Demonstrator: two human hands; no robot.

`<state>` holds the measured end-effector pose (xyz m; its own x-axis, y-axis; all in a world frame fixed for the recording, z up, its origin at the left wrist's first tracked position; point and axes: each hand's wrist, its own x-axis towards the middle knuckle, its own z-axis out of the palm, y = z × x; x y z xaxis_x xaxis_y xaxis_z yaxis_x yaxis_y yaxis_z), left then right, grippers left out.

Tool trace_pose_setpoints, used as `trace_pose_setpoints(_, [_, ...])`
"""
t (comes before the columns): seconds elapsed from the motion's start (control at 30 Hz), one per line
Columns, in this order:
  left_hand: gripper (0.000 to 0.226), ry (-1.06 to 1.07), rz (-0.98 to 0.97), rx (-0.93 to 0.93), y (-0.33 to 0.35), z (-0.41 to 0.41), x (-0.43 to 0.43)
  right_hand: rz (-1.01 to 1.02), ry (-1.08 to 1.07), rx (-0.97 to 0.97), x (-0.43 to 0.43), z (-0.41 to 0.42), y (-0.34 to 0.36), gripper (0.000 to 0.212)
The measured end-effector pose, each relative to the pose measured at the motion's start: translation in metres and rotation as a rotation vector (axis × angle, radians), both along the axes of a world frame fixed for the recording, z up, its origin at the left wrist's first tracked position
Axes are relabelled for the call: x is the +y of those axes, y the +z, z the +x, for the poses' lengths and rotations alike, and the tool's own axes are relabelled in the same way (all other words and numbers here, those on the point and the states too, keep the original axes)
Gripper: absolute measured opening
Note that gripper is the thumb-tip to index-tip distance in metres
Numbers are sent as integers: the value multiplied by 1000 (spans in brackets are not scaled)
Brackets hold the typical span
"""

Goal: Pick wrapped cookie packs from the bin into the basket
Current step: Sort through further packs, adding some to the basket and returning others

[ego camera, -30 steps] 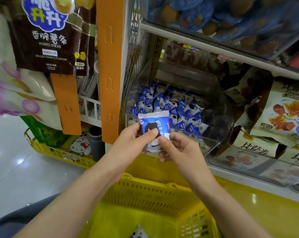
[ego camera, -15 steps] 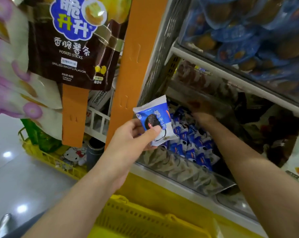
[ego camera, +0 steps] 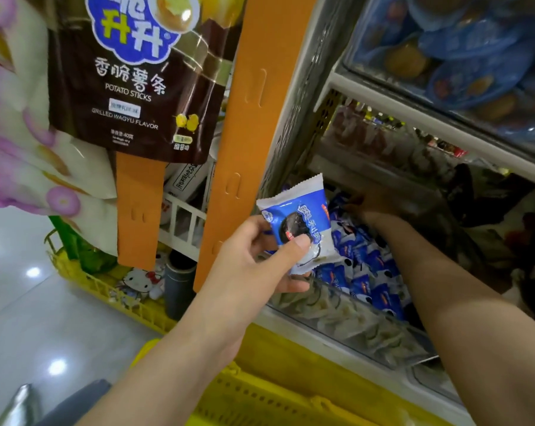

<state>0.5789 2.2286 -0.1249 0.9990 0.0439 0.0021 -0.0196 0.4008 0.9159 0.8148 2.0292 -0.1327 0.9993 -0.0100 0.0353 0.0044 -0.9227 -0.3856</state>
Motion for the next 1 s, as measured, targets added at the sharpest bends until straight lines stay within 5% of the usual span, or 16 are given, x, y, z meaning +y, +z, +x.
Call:
trace_pose_setpoints(0.13, [37, -10, 3, -6, -2, -2, -1, 16, -67, -136, 0, -8, 7, 15])
trace_pose_setpoints(0.27, [33, 2, 23, 12, -1, -5, -2, 48, -138, -291, 6, -27, 24, 23])
trace_pose_setpoints(0.47, [22, 59, 42, 1, 5, -13, -3, 317, 76, -544, 18, -109, 41, 14])
trace_pose_setpoints(0.63, [28, 57, 97, -13, 7, -22, -6, 813, 51, -248, 29, -181, 51, 17])
trace_pose_setpoints(0.9, [39, 25, 203, -44, 5, -33, -11, 797, 112, -120, 36, -234, 48, 8])
trace_pose_setpoints(1.0, [54, -31, 88, 32, 4, -32, -10, 811, 102, -74, 36, -239, 42, 10])
